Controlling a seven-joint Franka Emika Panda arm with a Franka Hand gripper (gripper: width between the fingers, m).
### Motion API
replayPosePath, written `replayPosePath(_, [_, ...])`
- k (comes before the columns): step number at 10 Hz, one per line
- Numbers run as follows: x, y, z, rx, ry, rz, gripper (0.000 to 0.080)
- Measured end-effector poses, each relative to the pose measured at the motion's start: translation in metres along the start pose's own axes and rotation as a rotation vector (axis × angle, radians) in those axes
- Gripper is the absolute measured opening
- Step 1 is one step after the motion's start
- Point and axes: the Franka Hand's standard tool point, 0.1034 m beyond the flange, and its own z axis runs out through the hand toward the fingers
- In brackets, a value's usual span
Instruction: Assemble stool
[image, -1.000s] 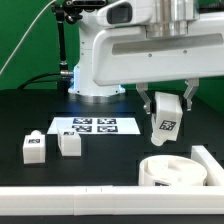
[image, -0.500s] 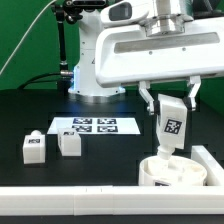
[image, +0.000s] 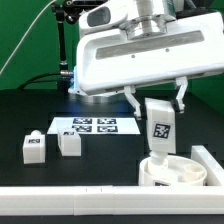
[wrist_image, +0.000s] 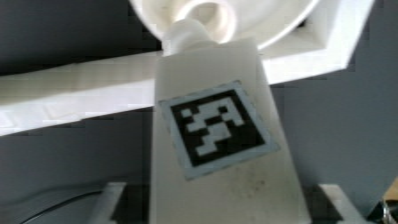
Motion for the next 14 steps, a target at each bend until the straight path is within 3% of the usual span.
replayPosePath(3, [-0.001,0.002,0.001,-0.001,-0.004,-0.012,0.0327])
replayPosePath(4, [0.002,0.011,0.003,0.0,-0.007,-0.005,0.0327])
replayPosePath(6, [0.009,0.013,0.008,0.019,-0.008,0.015,0.0327])
replayPosePath(8, [0.008,-0.001,0.015,0.036,-0.012,0.018,0.0327])
replayPosePath(14, [0.002,-0.003,0.018,0.038,-0.022,0.005,0.0327])
